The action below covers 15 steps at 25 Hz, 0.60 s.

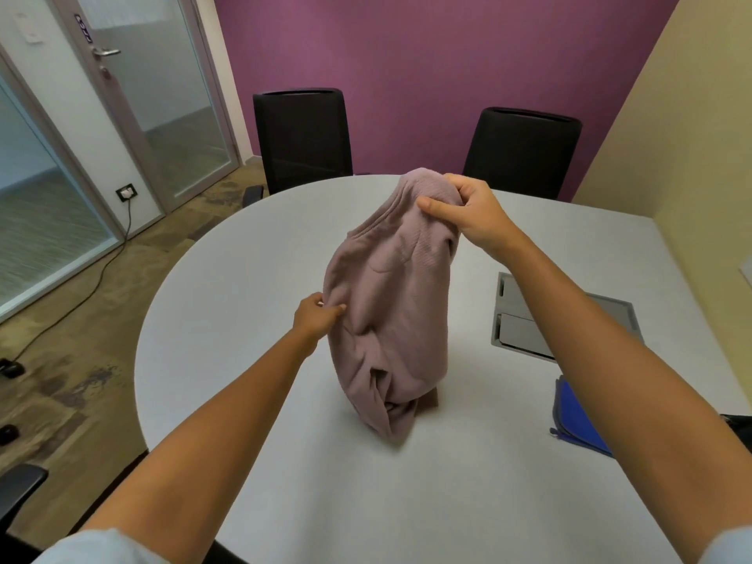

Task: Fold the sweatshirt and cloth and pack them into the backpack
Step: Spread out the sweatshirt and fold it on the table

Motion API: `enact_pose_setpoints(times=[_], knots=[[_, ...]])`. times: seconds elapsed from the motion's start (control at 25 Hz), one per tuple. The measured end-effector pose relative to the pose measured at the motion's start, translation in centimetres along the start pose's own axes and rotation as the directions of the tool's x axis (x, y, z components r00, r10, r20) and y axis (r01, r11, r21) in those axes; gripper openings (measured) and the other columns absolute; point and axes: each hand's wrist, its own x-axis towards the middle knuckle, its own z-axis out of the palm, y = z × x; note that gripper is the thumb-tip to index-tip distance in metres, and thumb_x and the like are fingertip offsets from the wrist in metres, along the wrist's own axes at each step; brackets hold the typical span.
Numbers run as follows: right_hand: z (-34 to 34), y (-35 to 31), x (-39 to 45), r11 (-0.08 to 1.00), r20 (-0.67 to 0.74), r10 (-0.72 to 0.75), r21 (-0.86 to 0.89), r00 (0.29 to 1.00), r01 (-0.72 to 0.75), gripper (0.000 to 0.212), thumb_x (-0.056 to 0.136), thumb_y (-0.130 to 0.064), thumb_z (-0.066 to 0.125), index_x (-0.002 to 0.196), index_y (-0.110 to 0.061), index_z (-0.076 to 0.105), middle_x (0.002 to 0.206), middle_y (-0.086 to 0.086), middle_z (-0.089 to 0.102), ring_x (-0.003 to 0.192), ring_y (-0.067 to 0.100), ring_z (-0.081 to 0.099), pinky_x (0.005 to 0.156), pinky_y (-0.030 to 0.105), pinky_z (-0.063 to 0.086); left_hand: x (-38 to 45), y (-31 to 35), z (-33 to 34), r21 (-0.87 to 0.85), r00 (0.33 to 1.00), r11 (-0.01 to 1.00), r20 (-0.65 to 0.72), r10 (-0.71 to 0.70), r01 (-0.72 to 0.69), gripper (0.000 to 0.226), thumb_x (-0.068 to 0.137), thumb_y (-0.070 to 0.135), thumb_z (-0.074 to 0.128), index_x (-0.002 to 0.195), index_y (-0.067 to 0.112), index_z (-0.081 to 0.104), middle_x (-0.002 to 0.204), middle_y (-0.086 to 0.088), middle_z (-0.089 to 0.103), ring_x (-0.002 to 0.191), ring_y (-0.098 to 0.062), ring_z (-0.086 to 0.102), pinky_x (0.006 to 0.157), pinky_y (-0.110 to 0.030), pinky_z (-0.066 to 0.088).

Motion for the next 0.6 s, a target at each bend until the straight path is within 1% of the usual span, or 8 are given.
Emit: enact_pose_setpoints(times=[0.08,0.12,0.2,0.24,0.36,0.44,0.48,0.6], knots=[[-1.1,-0.3,-0.3,0.998,0.064,0.013,-0.068,0.998,-0.008,0.038,0.09,-0.033,0.071,0.12,-0.013,0.063,0.11,0.002,0.067,0.099,0.016,0.066,0.08,0.026,0.06,0.0,1.5,-0.3,-0.065,0.993,0.997,-0.113,0.034,-0.041,0.029,0.098,0.021,0.058,0.125,0.01,0.054,0.122,-0.009,0.059,0.099,-0.028,0.055,0.084,-0.038,0.049],[-1.7,-0.3,-0.5,0.995,0.074,0.016,-0.1,0.997,-0.009,0.038,0.091,-0.034,0.07,0.123,-0.016,0.061,0.111,-0.001,0.066,0.1,0.014,0.066,0.08,0.025,0.059,0.0,2.4,-0.6,-0.082,0.979,0.994,-0.196,0.055,-0.072,0.021,0.098,0.018,0.055,0.118,0.011,0.055,0.116,-0.009,0.059,0.096,-0.03,0.055,0.081,-0.038,0.047],[-2.6,0.0,-0.9,0.989,0.044,0.012,-0.146,0.999,-0.005,0.041,0.091,-0.036,0.068,0.129,-0.023,0.058,0.114,-0.008,0.065,0.104,0.011,0.064,0.083,0.023,0.058,0.3,4.2,-1.4,-0.065,0.932,0.989,-0.348,0.105,-0.135,0.006,0.097,0.013,0.049,0.102,0.012,0.054,0.103,-0.012,0.06,0.091,-0.033,0.058,0.076,-0.036,0.044],[-3.0,0.3,-1.1,0.985,0.005,-0.003,-0.172,1.0,0.004,0.044,0.092,-0.037,0.068,0.132,-0.025,0.057,0.115,-0.009,0.064,0.105,0.009,0.063,0.085,0.023,0.057,0.5,5.3,-1.8,-0.062,0.91,0.984,-0.395,0.129,-0.167,0.006,0.098,0.012,0.047,0.098,0.011,0.052,0.1,-0.012,0.059,0.09,-0.031,0.058,0.076,-0.036,0.043],[-3.9,0.9,-1.4,0.967,-0.108,-0.053,-0.255,0.993,0.024,0.042,0.093,-0.038,0.066,0.132,-0.021,0.06,0.115,-0.01,0.064,0.103,0.004,0.061,0.091,0.024,0.053,0.5,9.7,-3.0,-0.083,0.85,0.955,-0.484,0.21,-0.283,0.01,0.102,0.015,0.042,0.098,0.014,0.051,0.098,-0.007,0.059,0.084,-0.02,0.057,0.08,-0.032,0.047],[-4.3,1.4,-2.0,0.948,-0.11,-0.067,-0.318,0.992,0.029,0.036,0.092,-0.039,0.068,0.123,-0.021,0.061,0.11,-0.011,0.063,0.098,0.003,0.06,0.09,0.027,0.054,0.4,12.1,-3.7,-0.071,0.806,0.919,-0.51,0.301,-0.388,0.01,0.101,0.012,0.041,0.096,0.015,0.05,0.094,-0.004,0.058,0.074,-0.01,0.052,0.074,-0.026,0.046],[-4.5,1.7,-2.5,0.939,-0.099,-0.07,-0.341,0.993,0.032,0.036,0.088,-0.04,0.071,0.117,-0.022,0.059,0.107,-0.012,0.062,0.096,0.004,0.06,0.086,0.026,0.054,0.4,13.2,-4.1,-0.055,0.78,0.9,-0.523,0.343,-0.432,0.011,0.1,0.009,0.041,0.095,0.014,0.049,0.091,-0.003,0.057,0.07,-0.006,0.05,0.07,-0.022,0.044],[-5.5,2.5,-3.8,0.907,-0.026,-0.005,-0.42,1.0,-0.006,0.057,0.072,-0.044,0.086,0.118,-0.025,0.057,0.109,-0.011,0.061,0.097,0.005,0.06,0.079,0.021,0.053,0.1,15.5,-5.6,-0.038,0.7,0.851,-0.588,0.405,-0.524,0.012,0.1,0.005,0.041,0.095,0.014,0.047,0.087,0.001,0.055,0.069,-0.002,0.05,0.062,-0.013,0.042]])
